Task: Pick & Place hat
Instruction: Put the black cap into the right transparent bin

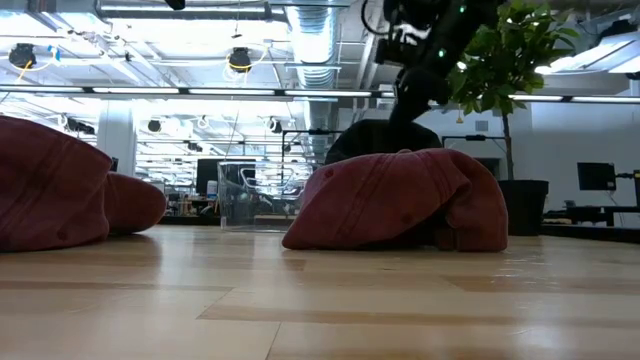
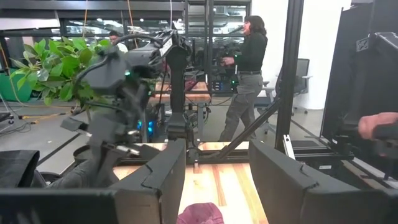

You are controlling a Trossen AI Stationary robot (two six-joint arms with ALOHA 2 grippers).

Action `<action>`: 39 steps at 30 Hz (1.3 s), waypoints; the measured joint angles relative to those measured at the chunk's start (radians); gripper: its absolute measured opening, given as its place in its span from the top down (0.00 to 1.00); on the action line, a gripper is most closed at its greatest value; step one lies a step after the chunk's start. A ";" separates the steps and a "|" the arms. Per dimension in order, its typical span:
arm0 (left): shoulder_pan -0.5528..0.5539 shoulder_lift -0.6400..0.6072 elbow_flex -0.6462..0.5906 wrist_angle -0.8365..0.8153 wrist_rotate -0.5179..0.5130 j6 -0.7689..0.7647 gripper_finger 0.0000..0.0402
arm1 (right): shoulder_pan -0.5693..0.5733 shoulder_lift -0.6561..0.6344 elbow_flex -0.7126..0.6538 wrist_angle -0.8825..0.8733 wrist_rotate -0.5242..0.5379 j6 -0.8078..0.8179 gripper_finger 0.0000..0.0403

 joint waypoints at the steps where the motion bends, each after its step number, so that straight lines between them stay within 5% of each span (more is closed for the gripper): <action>1: 0.000 0.000 0.000 0.000 0.000 0.000 0.57 | -0.016 0.000 -0.007 0.012 0.001 0.000 1.00; 9: 0.000 0.000 0.000 0.000 0.000 0.000 0.57 | -0.133 0.000 -0.010 0.185 0.159 -0.069 1.00; 17: 0.000 0.000 0.000 0.001 0.000 0.000 0.57 | -0.312 0.000 -0.010 0.331 0.182 -0.123 1.00; 26: 0.000 0.000 0.000 0.000 0.000 0.000 0.57 | -0.502 0.000 -0.010 0.387 0.051 -0.052 1.00; 32: 0.000 0.000 0.000 0.001 0.000 0.000 0.57 | -0.538 0.000 -0.009 0.478 -0.057 -0.007 1.00; 39: 0.000 0.000 0.000 0.001 0.000 0.002 0.57 | -0.528 0.000 -0.009 0.461 -0.054 -0.008 1.00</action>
